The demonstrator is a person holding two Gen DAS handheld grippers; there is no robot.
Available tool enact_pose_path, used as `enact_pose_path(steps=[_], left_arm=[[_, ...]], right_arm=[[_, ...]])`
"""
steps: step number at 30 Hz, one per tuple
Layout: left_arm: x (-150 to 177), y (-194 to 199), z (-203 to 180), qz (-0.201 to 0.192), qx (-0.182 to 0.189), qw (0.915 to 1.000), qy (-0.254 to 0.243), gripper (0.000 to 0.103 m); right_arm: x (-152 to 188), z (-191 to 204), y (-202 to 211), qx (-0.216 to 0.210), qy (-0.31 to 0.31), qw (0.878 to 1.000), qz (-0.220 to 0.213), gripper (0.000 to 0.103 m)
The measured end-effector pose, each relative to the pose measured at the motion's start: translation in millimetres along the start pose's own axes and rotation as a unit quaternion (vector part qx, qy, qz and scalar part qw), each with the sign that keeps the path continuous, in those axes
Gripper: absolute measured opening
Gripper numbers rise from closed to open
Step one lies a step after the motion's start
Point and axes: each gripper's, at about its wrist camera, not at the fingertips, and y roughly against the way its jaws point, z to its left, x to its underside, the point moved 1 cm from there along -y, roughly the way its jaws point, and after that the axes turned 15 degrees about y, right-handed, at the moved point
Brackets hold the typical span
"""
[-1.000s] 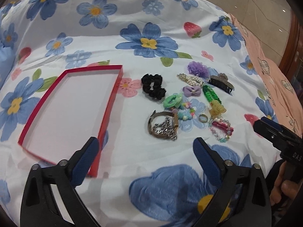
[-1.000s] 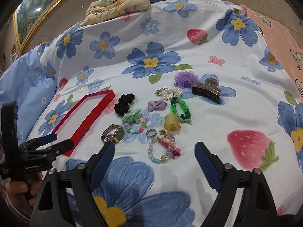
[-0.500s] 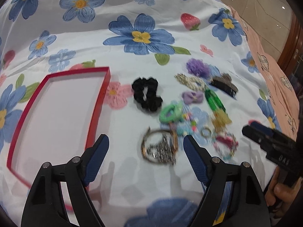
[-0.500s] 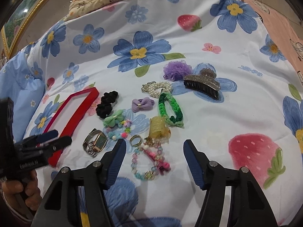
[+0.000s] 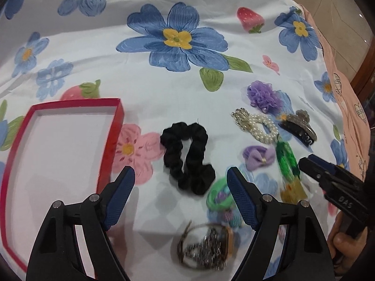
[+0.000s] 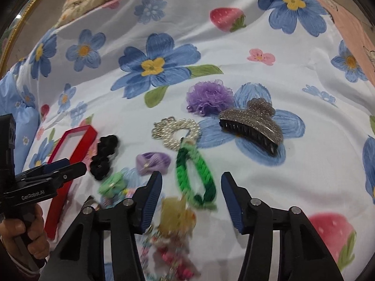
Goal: Organize jewelry
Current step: 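Grasp the black scrunchie with the left tool while the right tool grasps the green braided tie, then carry both items into the red tray and open both tools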
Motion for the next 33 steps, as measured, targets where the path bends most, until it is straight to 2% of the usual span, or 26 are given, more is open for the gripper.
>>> enact_pose_path(steps=[3, 4, 6, 8, 9, 11, 14, 18, 25, 33], left_arm=[[-5.5, -17.2, -1.3, 0.017, -0.002, 0.9999, 0.0, 0.071], [-6.7, -23.2, -1.7, 0.025, 0.001, 0.9997, 0.001, 0.065], [-7.8, -33.4, -2.3, 0.038, 0.0, 0.9993, 0.002, 0.057], [-7.4, -41.4, -2.4, 0.049, 0.002, 0.9988, 0.002, 0.048], [-6.2, -43.8, -2.6, 0.052, 0.003, 0.9986, 0.002, 0.045], [-4.0, -45.6, -4.1, 0.051, 0.003, 0.9987, -0.005, 0.028], [-2.8, -41.3, -6.7, 0.05, 0.016, 0.9986, -0.007, 0.017], [-5.7, -23.7, -6.9, 0.028, 0.028, 0.9992, -0.005, 0.014], [-9.5, 14.7, 5.0, 0.001, 0.046, 0.9989, 0.01, 0.014], [-0.2, 52.9, 50.4, -0.03, 0.033, 0.9978, 0.05, 0.014]], right_arm=[[-2.9, -6.8, -18.6, 0.003, 0.0, 1.0, 0.023, 0.044], [-2.1, -9.0, -24.9, 0.003, -0.001, 1.0, 0.031, 0.041], [0.7, -11.4, -32.4, 0.001, 0.0, 0.999, 0.042, 0.026], [4.7, -13.7, -38.4, 0.004, -0.003, 0.999, 0.05, 0.017], [5.3, -14.5, -38.7, 0.006, -0.002, 0.999, 0.052, 0.016], [5.6, -15.6, -37.8, 0.008, 0.0, 0.999, 0.051, 0.013], [3.4, -16.4, -32.3, 0.017, 0.001, 0.999, 0.037, 0.012], [-4.3, -16.7, -21.2, 0.019, -0.003, 1.0, 0.013, 0.012], [-21.3, 2.9, 0.6, -0.014, 0.001, 1.0, -0.018, 0.012], [-30.9, 51.8, 0.7, -0.051, 0.03, 0.998, -0.022, 0.012]])
